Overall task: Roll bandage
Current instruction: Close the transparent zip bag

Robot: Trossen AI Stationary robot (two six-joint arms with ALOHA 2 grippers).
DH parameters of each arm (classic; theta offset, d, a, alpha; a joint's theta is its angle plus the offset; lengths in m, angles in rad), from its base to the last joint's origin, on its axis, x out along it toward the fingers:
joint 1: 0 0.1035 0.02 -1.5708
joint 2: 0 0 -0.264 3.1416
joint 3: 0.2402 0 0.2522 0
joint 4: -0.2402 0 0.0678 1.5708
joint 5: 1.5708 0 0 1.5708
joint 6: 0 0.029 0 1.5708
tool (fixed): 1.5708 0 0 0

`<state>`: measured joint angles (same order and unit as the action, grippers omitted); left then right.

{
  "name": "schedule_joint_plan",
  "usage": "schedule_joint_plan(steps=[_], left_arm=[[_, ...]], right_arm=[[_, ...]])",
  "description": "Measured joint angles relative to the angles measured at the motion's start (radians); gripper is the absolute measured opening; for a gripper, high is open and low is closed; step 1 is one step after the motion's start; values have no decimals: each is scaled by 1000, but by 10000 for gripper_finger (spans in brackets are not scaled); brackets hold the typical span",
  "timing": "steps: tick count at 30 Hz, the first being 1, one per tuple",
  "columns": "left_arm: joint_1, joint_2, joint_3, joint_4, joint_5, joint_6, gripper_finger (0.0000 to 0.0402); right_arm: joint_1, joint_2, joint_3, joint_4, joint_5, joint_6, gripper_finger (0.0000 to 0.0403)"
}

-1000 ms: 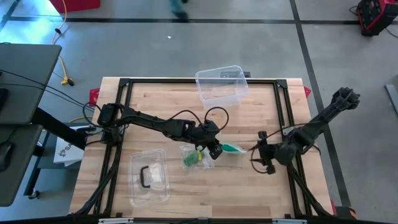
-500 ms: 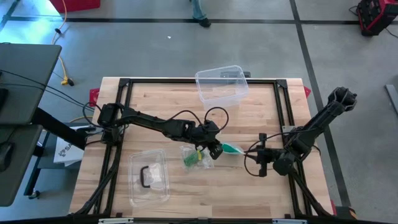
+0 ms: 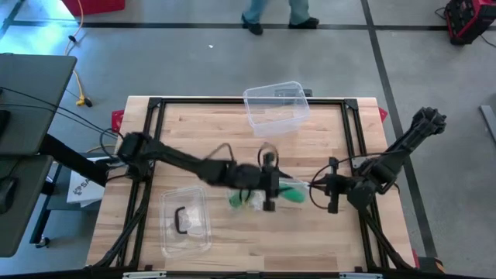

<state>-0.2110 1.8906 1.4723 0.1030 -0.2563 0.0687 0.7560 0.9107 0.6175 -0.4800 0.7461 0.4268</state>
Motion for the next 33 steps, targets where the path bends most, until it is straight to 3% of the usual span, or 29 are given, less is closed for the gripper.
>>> schedule_joint_plan(steps=[4, 9, 15, 23, 28, 33], left_arm=[[-38, 81, 6, 214, -125, 142, 143], [-15, 138, 22, 291, -134, 95, 143], [7, 169, 22, 337, -14, 92, 156], [17, 206, 22, 367, 1, 71, 199], [19, 209, 22, 357, 17, 70, 195], [19, 210, 22, 339, 25, 78, 163]], right_arm=[[-24, -23, 13, 4, -28, -9, 1], [-30, -21, 13, 17, -50, -39, 0], [-30, -20, 13, 43, -59, -51, 0], [-66, -20, 13, 76, -96, -66, 0], [-90, -20, 13, 101, -124, -93, 0], [-95, -20, 13, 113, -144, -95, 0]])
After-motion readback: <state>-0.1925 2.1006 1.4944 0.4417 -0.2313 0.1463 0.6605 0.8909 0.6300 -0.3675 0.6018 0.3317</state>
